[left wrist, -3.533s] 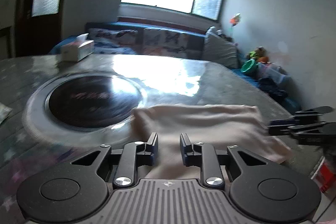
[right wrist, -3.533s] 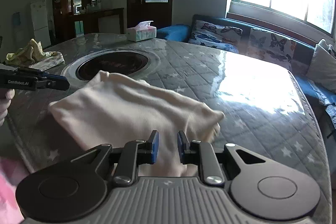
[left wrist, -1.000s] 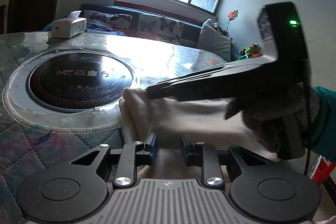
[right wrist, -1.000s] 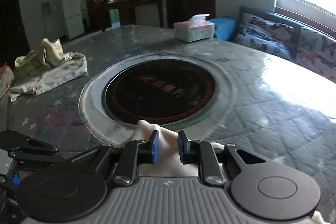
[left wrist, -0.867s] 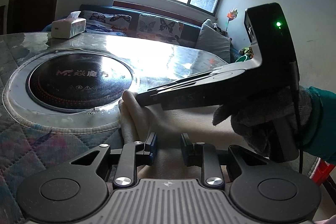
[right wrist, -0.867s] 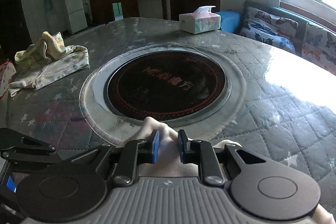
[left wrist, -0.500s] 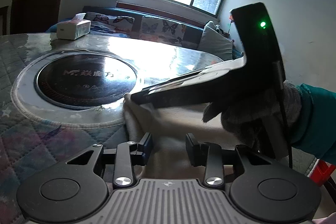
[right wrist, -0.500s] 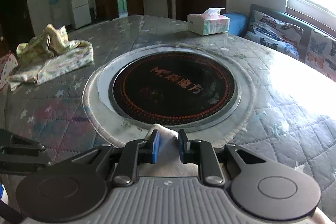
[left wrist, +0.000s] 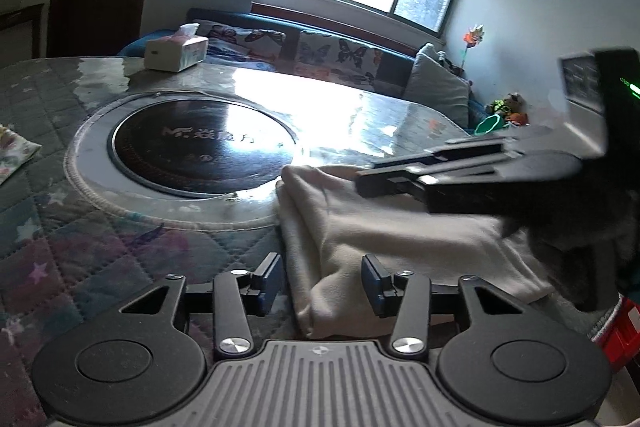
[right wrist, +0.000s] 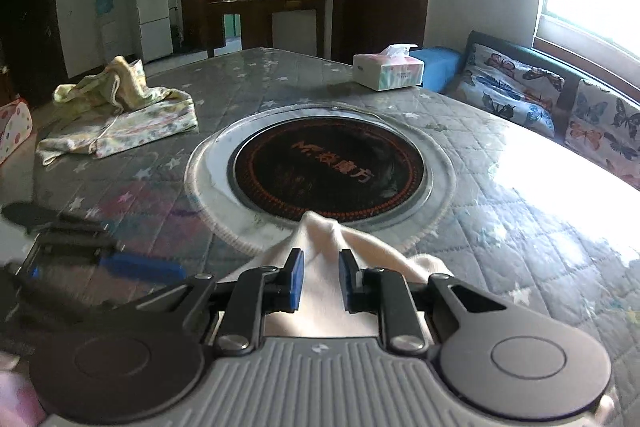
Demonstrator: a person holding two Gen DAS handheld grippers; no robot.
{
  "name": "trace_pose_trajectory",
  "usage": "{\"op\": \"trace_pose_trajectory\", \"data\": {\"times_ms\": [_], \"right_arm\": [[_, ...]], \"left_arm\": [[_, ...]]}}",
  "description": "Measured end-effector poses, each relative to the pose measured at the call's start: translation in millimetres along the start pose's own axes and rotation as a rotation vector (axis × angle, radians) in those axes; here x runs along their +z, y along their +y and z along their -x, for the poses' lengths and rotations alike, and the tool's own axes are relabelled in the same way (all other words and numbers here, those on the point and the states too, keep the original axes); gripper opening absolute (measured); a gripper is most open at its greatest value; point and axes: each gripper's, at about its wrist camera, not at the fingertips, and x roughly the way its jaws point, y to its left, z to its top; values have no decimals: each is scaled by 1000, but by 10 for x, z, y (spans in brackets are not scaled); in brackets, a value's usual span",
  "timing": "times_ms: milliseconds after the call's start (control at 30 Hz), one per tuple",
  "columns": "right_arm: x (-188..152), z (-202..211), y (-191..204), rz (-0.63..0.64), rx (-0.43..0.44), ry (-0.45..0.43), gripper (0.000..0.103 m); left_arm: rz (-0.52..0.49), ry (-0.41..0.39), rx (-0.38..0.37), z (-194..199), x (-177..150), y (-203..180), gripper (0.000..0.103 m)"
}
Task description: Fold clothes
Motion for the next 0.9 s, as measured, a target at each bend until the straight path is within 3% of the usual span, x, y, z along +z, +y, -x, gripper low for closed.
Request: {"op": "trace_pose_trajectory", "data": {"times_ms": [133, 467, 700, 900], "right_arm": [[-119, 142, 61, 16, -8, 4, 26], [-384, 382, 242, 62, -14, 29, 32], [-456, 455, 458, 132, -1, 36, 39], [-454, 408, 634, 188, 18, 41, 45]], "left_arm": [[-8, 0, 24, 20, 16, 20, 57], [-21, -1, 77, 41, 47, 70, 71], [-33, -4, 110, 18, 95, 85, 90], [-47, -12, 126, 3, 116, 93, 100]]}}
